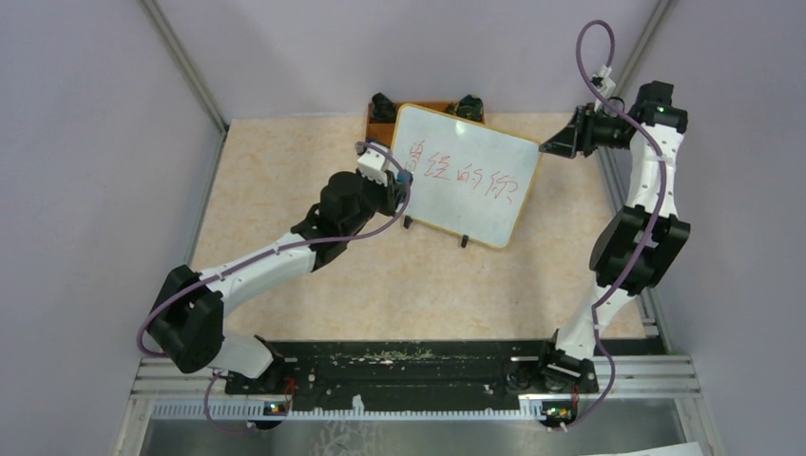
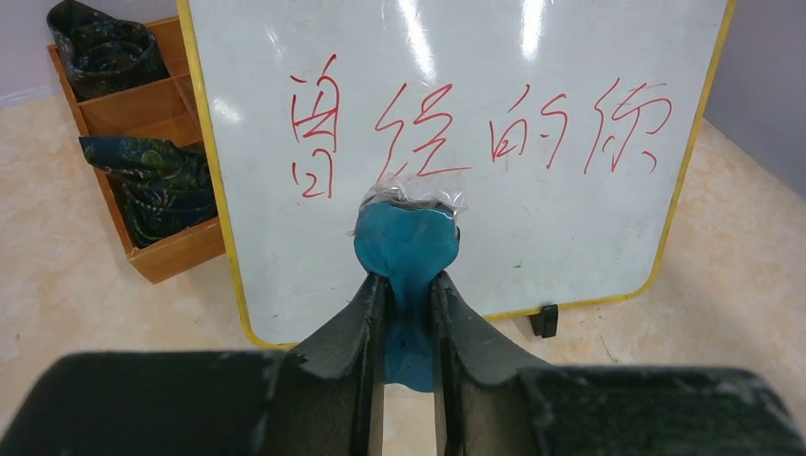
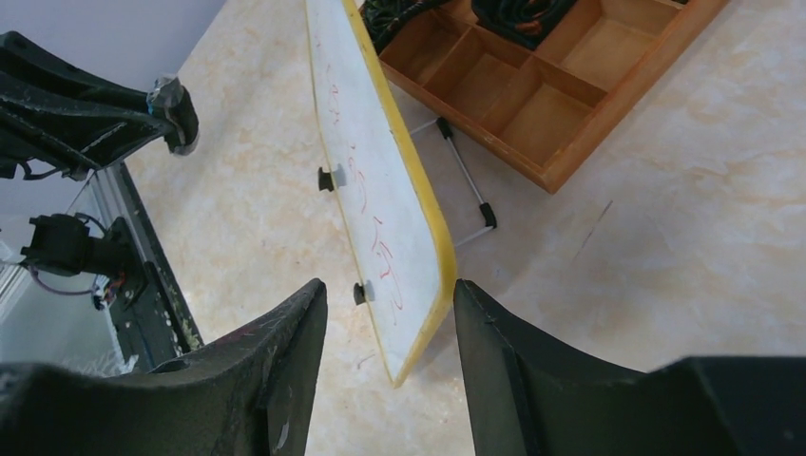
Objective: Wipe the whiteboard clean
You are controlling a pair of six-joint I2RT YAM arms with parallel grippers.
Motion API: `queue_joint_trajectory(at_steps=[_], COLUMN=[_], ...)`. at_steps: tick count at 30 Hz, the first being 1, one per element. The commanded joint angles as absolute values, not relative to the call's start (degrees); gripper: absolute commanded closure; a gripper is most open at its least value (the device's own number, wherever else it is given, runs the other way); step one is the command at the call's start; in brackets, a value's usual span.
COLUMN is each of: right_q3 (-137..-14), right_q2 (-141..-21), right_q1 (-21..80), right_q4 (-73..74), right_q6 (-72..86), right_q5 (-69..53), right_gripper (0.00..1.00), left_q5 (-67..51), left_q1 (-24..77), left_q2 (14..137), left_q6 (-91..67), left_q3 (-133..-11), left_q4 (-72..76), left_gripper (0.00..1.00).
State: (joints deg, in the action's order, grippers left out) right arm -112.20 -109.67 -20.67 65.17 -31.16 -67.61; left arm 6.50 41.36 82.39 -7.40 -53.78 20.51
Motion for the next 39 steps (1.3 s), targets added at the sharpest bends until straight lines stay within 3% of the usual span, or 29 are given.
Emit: queue_joint_trajectory(at_steps=[1,21,27,33,39], right_q3=[-113.3,-109.0,-107.6,-113.3,-125.1], right_q2=[-109.3,-101.4,-98.4,-105.3,-116.0], right_q1=[-17.9,-16.2,-17.2,-18.9,-19.0], right_q4=[65.2,55.4,47.8,51.2,65.3], right_q6=[-32.9,-24.7,-18.1,-21.0,-30.3], right_q5=[-69.0,-64.1,-57.5,-57.9,-63.2], right_gripper=[0.49,0.52,0.53,0.53,0.56], left_q5=[6.0,4.8,3.9,3.4,3.6], left_q1=[41.2,41.3,41.2,41.2,41.2], left_q2=[79.8,79.3,81.8,84.7,87.8], left_q6=[-6.5,-6.5,-6.8,-7.1,-6.6], left_q3=[-55.8,-53.5,-54.0,-55.9,-58.7], left_q4=[20.7,21.4,22.9,24.1,24.3], left_gripper=[0.84,0.84,0.84,0.83,0.83])
